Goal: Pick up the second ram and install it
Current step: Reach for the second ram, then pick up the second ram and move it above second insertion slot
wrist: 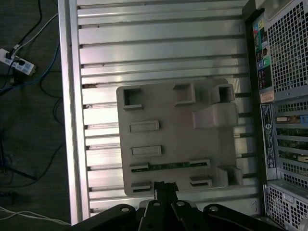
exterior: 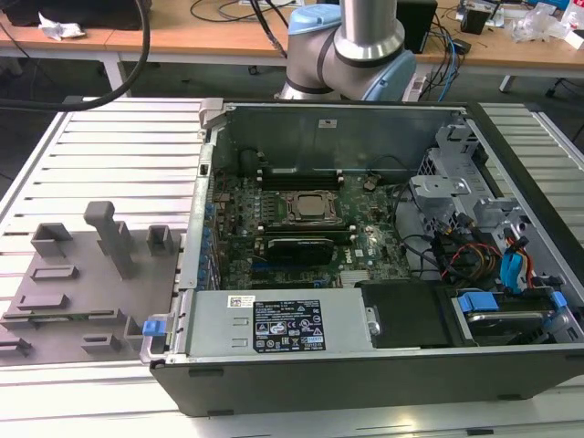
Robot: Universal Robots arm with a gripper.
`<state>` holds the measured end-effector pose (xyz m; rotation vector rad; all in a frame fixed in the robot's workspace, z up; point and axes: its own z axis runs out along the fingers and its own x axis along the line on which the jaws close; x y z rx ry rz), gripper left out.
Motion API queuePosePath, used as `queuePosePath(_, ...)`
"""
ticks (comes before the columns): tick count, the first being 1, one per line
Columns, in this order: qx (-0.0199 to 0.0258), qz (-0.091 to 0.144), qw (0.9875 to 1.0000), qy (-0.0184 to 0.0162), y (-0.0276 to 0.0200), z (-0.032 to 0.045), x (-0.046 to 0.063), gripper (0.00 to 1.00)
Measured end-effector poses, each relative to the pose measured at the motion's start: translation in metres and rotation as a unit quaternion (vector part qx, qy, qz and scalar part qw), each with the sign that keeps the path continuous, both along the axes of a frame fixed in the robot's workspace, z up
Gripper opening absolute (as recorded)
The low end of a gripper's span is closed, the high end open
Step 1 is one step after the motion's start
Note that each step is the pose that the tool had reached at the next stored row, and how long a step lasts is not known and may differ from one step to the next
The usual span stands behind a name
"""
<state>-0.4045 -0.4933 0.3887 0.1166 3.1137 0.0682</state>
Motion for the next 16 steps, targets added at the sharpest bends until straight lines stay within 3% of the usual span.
queuePosePath(6, 0.0, 0.001, 1.0, 0.0, -0.0002, 0.0, 0.0, 0.11)
queuePosePath(8, 0.0, 0.02, 0.9998, 0.0001, -0.0002, 0.0001, 0.0, 0.11)
queuePosePath(10, 0.0, 0.052, 0.9987, 0.0, -0.0002, 0.0, 0.0, 0.11)
queuePosePath(13, 0.0, 0.103, 0.9947, 0.0, -0.0002, 0.0, 0.0, 0.11)
queuePosePath(14, 0.0, 0.129, 0.9917, 0.0, -0.0002, 0.0, 0.0, 0.11)
queuePosePath(16, 0.0, 0.147, 0.9891, 0.0, -0.0001, 0.0, 0.0, 0.11)
